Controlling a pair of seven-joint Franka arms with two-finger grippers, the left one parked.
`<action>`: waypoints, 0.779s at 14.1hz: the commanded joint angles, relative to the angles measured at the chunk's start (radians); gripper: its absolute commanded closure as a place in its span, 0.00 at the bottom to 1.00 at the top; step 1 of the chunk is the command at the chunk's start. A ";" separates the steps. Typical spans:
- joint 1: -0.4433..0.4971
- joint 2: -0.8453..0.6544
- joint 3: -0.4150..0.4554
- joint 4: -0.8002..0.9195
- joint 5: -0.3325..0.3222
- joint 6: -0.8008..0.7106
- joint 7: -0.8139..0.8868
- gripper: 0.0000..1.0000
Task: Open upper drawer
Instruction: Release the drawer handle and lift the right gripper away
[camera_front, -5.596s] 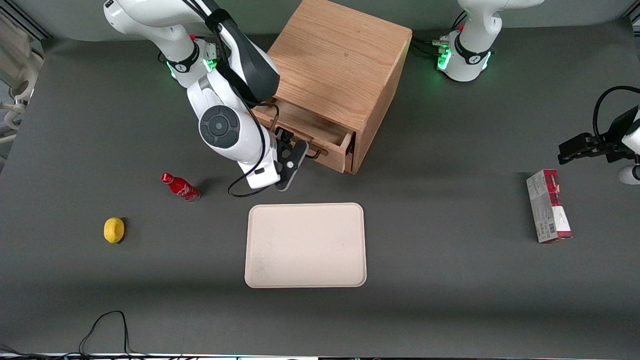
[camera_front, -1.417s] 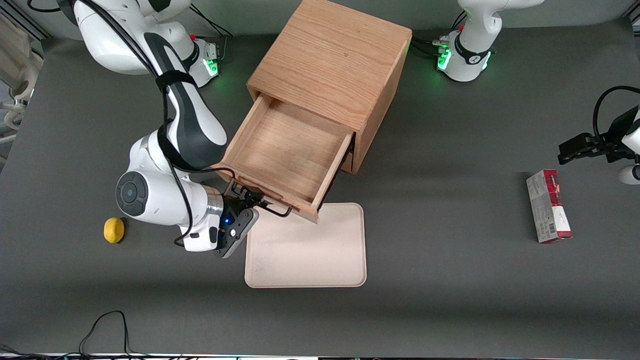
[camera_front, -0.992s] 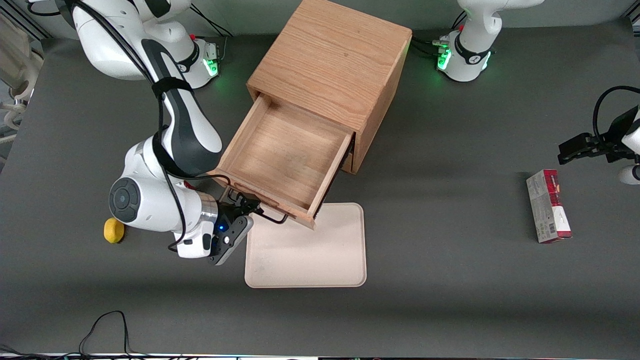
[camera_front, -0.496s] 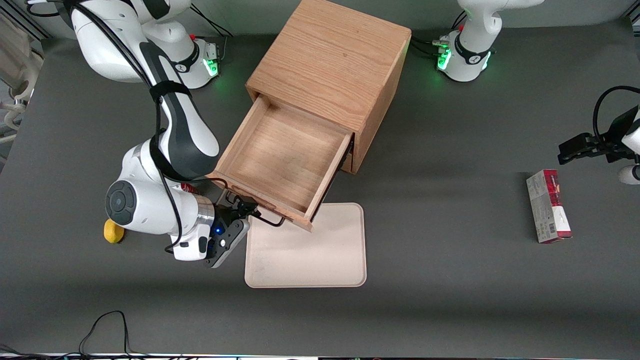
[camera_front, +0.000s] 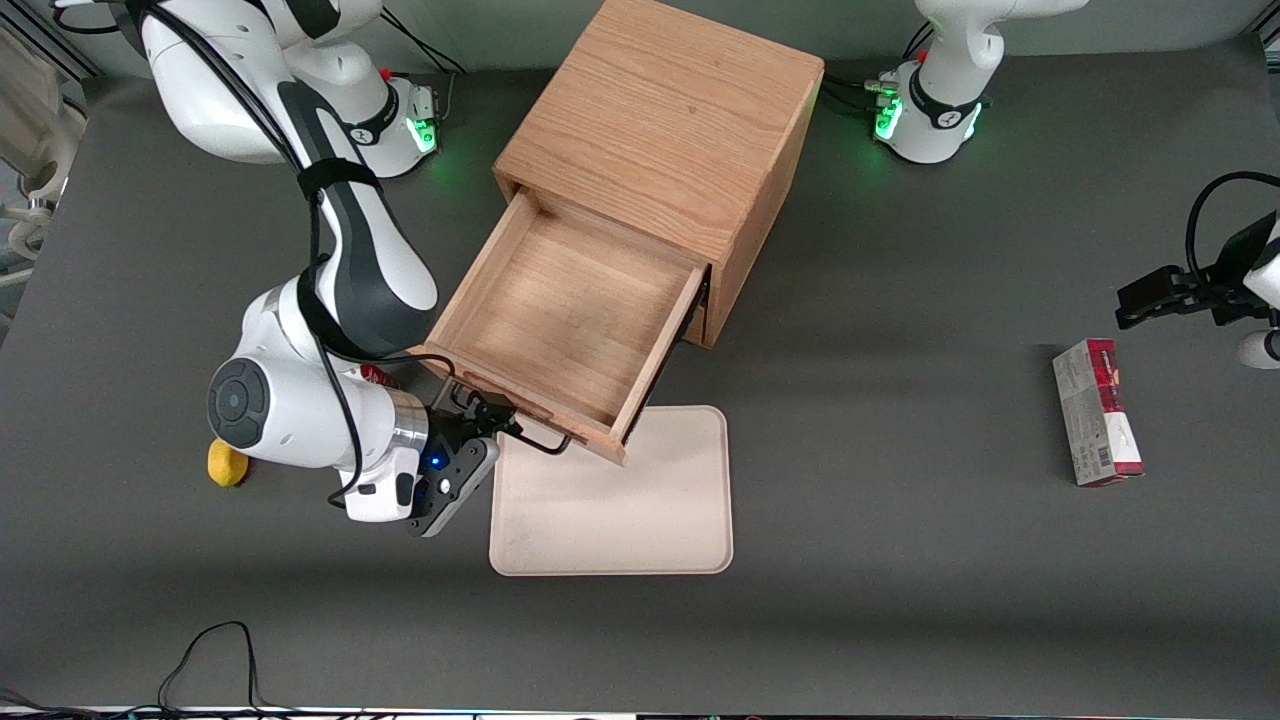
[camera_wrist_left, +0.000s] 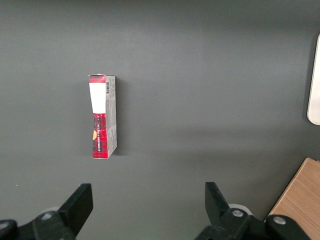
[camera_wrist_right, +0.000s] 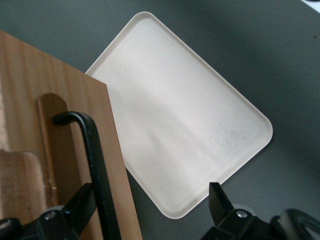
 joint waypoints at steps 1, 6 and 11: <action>-0.010 0.009 0.005 0.065 0.029 -0.025 -0.008 0.00; -0.035 -0.001 -0.006 0.139 0.027 -0.157 0.001 0.00; -0.101 -0.150 -0.014 0.057 -0.095 -0.324 -0.025 0.00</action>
